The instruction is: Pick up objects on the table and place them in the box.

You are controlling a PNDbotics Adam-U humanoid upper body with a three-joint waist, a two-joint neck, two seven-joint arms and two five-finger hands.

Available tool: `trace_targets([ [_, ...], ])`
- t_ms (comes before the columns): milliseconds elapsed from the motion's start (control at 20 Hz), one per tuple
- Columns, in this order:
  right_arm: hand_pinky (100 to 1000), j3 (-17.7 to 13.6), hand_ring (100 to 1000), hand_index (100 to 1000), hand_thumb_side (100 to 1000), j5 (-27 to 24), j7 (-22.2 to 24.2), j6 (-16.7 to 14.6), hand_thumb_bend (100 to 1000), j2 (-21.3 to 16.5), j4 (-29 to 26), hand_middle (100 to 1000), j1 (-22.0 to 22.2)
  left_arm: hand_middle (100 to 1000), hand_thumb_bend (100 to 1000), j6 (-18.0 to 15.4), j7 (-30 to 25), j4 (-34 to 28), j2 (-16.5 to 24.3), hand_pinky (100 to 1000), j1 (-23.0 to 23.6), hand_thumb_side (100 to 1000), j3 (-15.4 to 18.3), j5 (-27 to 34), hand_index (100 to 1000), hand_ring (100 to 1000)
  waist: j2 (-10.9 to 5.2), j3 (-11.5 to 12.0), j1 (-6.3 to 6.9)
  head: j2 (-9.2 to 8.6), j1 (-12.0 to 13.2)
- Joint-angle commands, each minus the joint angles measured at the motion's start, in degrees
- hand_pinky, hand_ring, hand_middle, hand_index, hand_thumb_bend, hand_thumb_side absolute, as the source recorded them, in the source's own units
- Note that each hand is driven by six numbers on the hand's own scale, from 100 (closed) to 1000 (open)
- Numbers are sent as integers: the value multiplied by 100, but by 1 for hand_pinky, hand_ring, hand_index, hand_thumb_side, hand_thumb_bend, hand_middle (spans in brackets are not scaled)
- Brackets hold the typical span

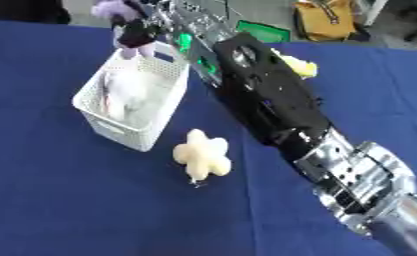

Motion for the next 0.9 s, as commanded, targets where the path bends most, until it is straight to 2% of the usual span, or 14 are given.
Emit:
trace_targets([
  [50, 871, -69, 805, 456, 667, -28, 67, -111, 100, -31, 7, 356, -91, 779, 100, -107, 81, -78, 57, 728, -76, 615, 4, 24, 760, 745, -100, 17, 38, -30, -7],
  [100, 871, -68, 805, 456, 667, -26, 107, -140, 100, -32, 18, 356, -90, 779, 100, -106, 82, -78, 55, 728, -74, 615, 6, 23, 760, 745, -99, 18, 39, -28, -4],
  [150, 877, -61, 827, 518, 724, -25, 160, -175, 163, -34, 30, 391, -85, 779, 100, -105, 85, -78, 53, 728, -70, 614, 9, 22, 759, 745, -100, 16, 40, -21, 1],
  [400, 886, -45, 856, 576, 789, -40, 561, -408, 265, -53, 28, 454, -76, 779, 100, -99, 95, -78, 45, 728, -56, 613, 17, 16, 760, 745, -114, -14, 48, 7, 21],
  [650, 892, -44, 871, 592, 800, -47, 847, -554, 299, -65, 31, 490, -43, 779, 100, -92, 110, -78, 41, 728, -31, 613, 29, 10, 759, 745, -126, -21, 69, 15, 29],
  [850, 902, -46, 903, 642, 838, -38, 1006, -644, 368, -80, -7, 615, -57, 779, 100, -86, 112, -78, 38, 728, -18, 613, 29, 6, 759, 745, -138, -48, 83, 28, 35],
  [900, 912, -48, 935, 742, 874, -53, 1041, -666, 431, -79, -15, 707, -57, 779, 100, -86, 112, -78, 37, 728, -18, 612, 29, 5, 759, 745, -139, -52, 85, 29, 33],
])
